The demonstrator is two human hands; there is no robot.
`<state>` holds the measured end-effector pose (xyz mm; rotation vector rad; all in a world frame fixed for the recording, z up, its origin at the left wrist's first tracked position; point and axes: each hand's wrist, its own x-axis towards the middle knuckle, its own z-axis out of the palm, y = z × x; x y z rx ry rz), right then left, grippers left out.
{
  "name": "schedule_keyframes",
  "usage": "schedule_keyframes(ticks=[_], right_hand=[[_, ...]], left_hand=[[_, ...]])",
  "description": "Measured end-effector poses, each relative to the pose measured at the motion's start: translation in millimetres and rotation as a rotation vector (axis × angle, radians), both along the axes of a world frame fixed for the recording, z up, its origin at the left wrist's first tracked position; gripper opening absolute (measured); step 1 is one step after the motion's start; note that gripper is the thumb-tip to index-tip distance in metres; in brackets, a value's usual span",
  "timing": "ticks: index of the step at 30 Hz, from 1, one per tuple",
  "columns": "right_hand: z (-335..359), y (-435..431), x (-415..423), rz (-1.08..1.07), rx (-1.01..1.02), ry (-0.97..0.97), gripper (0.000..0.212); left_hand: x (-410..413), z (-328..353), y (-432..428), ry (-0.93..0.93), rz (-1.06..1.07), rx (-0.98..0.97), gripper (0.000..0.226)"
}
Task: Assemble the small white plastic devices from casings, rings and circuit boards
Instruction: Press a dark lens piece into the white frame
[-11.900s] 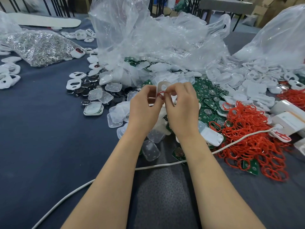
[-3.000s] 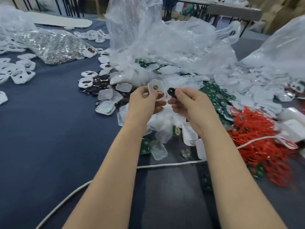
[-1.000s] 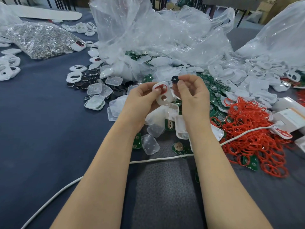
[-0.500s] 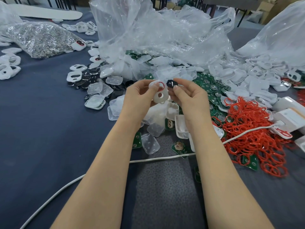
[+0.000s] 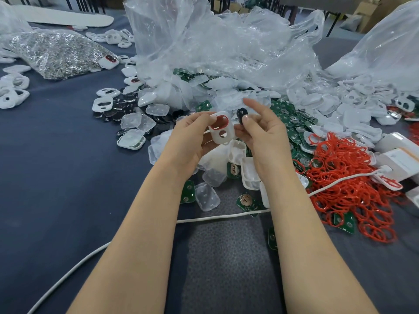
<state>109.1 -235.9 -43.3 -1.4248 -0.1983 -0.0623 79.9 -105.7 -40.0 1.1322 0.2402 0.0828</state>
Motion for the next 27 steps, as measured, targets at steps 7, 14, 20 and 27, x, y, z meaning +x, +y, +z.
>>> schedule_keyframes(ticks=[7, 14, 20, 27], right_hand=[[-1.3, 0.0, 0.2, -0.05, 0.035, 0.027, 0.017], [0.5, -2.0, 0.3, 0.02, 0.036, 0.01, 0.03], [0.3, -1.5, -1.3, 0.02, -0.007, 0.023, 0.017], [-1.6, 1.9, -0.6, 0.067, 0.022, 0.065, 0.014]], left_hand=[[-1.1, 1.8, 1.8, -0.021, -0.096, -0.091, 0.015], [-2.7, 1.5, 2.4, -0.013, -0.131, -0.081, 0.014], [-4.3, 0.8, 0.7, -0.085, -0.133, -0.067, 0.014], [-3.0, -1.2, -0.5, -0.142, -0.048, -0.04, 0.014]])
